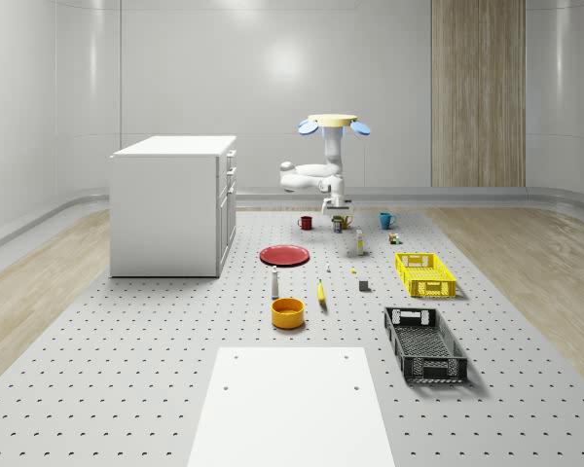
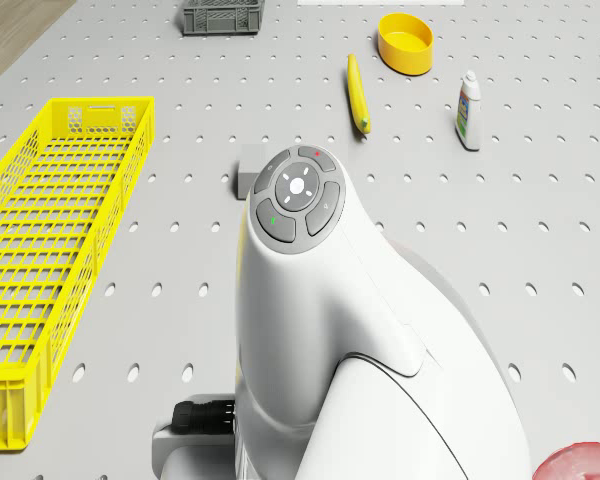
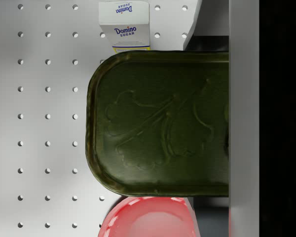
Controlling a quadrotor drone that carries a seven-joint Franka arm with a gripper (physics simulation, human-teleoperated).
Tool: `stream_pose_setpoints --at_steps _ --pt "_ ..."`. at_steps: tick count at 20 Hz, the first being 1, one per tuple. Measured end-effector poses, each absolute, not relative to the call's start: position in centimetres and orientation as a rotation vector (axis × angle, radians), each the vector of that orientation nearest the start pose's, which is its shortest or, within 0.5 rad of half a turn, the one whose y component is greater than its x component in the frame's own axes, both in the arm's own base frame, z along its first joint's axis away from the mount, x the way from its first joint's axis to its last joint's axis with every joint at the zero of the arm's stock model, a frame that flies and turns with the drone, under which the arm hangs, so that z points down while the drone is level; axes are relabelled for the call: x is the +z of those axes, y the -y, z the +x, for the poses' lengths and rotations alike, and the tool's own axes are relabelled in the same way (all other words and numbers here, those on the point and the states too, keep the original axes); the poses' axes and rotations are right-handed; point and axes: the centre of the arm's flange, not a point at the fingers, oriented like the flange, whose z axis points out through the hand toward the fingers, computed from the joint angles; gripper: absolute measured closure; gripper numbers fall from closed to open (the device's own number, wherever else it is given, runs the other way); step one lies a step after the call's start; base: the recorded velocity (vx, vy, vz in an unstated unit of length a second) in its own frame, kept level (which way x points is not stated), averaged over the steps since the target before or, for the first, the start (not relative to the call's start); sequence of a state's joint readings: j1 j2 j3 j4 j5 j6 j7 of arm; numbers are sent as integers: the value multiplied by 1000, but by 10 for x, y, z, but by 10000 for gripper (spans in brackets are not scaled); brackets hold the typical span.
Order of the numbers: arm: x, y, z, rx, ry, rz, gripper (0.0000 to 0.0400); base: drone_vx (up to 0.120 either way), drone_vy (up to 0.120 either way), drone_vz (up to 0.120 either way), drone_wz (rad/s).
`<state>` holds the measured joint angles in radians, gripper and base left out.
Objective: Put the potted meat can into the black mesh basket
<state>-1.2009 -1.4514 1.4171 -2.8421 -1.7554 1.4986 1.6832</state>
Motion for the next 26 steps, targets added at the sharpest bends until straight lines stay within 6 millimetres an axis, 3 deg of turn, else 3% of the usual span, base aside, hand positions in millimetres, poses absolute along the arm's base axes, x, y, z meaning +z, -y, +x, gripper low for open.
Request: stream_pose_setpoints --at_steps 26 --pt "479 0 319 779 -2 -4 111 120 8 0 0"
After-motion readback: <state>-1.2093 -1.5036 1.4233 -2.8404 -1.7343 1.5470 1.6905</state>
